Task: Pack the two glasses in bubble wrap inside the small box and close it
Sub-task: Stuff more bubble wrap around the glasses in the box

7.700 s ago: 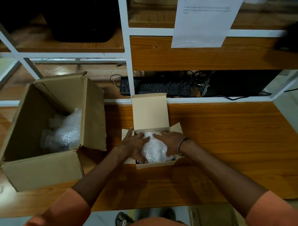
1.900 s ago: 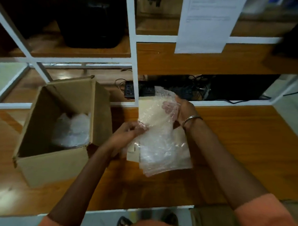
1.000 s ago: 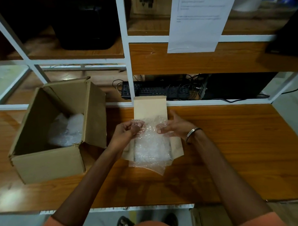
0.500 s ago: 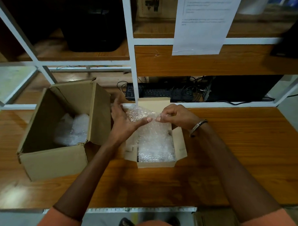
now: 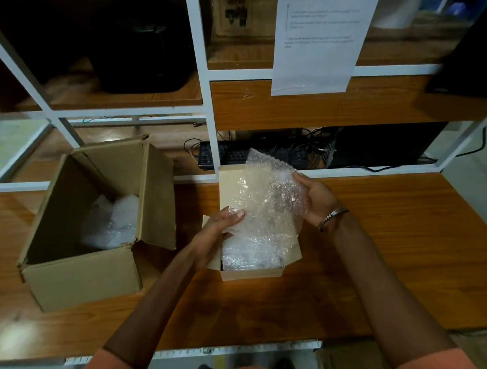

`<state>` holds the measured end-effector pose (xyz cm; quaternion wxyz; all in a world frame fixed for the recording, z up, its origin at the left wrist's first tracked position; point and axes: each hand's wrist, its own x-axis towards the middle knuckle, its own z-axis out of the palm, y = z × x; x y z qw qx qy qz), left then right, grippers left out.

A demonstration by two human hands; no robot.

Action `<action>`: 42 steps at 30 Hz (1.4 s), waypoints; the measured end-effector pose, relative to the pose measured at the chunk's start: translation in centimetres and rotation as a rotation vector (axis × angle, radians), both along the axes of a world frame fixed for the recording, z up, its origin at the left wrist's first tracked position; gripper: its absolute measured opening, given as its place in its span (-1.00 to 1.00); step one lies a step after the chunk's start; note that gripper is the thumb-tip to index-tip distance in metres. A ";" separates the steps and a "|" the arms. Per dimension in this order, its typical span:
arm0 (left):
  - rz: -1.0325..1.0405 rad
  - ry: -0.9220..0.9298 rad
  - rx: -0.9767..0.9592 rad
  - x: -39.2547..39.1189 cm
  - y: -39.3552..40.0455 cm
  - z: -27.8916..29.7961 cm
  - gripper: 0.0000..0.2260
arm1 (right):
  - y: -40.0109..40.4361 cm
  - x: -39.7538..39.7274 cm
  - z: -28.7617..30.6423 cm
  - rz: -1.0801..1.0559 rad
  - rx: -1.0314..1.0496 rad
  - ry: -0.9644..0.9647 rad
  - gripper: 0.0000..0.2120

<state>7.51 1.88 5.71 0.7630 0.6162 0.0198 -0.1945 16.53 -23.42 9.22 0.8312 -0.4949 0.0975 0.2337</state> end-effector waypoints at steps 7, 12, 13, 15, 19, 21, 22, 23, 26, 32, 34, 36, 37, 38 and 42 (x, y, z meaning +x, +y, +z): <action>0.212 0.241 -0.341 -0.3 -0.8 -3.8 -0.46 | 1.1 -1.7 -1.9 -0.174 -0.070 0.075 -0.73; 0.439 0.238 -0.130 0.4 2.3 -3.1 -0.41 | 0.4 -3.4 -2.6 -0.101 -0.452 0.111 -0.89; 0.499 0.241 -0.056 0.7 2.9 -2.7 -0.45 | 0.3 -3.8 -2.6 -0.062 -0.535 0.118 -0.91; 0.587 0.244 0.064 1.3 3.9 -2.6 -0.49 | 0.2 -4.7 -2.9 0.026 -0.681 0.129 -0.92; 0.575 0.193 0.240 1.4 3.0 -2.6 -0.60 | 0.5 -6.0 -3.8 0.161 -0.920 0.161 -0.93; 0.547 0.176 0.270 1.5 1.9 -2.9 -0.64 | 0.3 -6.1 -3.9 0.316 -1.213 0.071 -0.88; 0.534 0.177 0.271 1.6 1.5 -3.1 -0.63 | 0.3 -6.3 -3.6 0.389 -1.422 -0.005 -0.82; 0.520 0.173 0.279 1.8 1.1 -3.5 -0.60 | 0.5 -6.5 -3.3 0.418 -1.636 -0.099 -0.77; 0.490 0.162 0.309 2.3 0.5 -4.3 -0.58 | 1.8 -6.6 -2.7 0.266 -1.850 -0.420 -0.68; 0.476 -0.005 0.568 3.0 -0.2 -4.1 -0.53 | 4.5 -5.3 -6.2 0.253 -1.497 -0.783 -0.76; 0.457 -0.075 0.735 3.1 0.0 -4.2 -0.47 | 4.8 -5.4 -7.9 0.262 -1.494 -0.826 -0.72; 0.426 -0.174 0.955 2.7 -0.2 -4.6 -0.42 | 5.2 -5.6 -9.4 0.304 -1.567 -0.839 -0.63; 0.420 -0.240 1.081 2.3 -0.6 -4.7 -0.42 | 5.4 -5.7 -10.0 0.340 -1.601 -0.826 -0.57; 0.417 -0.322 1.203 1.8 -1.0 -4.9 -0.44 | 5.7 -5.9 -10.5 0.370 -1.627 -0.823 -0.52; 0.317 -0.565 1.339 0.3 -3.0 -6.0 -0.57 | 6.9 -6.6 -12.4 0.471 -1.635 -0.819 -0.45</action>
